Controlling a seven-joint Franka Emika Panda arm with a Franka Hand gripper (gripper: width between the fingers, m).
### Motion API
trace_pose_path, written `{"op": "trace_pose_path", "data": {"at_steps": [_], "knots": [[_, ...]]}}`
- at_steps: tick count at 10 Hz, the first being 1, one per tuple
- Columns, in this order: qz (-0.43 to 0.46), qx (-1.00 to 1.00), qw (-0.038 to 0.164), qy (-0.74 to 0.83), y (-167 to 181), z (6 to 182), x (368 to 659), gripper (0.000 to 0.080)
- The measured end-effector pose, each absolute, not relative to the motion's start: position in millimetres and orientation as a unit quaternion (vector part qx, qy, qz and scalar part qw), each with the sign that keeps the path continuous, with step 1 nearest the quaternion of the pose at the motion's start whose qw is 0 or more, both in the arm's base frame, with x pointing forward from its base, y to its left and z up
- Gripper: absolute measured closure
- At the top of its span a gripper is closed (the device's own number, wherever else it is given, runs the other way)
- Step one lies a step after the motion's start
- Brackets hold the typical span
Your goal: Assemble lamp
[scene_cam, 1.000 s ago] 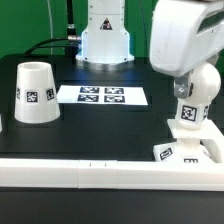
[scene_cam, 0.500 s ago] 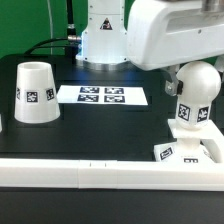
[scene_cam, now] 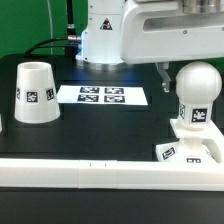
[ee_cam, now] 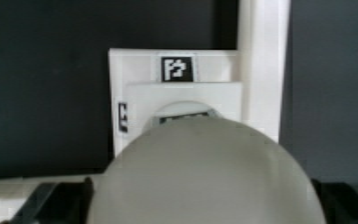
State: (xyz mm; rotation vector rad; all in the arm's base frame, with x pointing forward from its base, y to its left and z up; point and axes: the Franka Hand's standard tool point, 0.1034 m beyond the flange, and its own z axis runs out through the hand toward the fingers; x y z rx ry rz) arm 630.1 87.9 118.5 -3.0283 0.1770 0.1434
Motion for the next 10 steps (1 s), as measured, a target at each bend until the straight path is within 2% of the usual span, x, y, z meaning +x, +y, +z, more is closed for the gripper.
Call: {"op": "trace_pose_path", "data": {"at_steps": [5,10], "knots": [[0.048,-0.967,0.047,0.248,90.8,117.7,629.3,0.022],[0.044,-0.879,0.065,0.47,95.9,117.7,628.2,0.022]]}}
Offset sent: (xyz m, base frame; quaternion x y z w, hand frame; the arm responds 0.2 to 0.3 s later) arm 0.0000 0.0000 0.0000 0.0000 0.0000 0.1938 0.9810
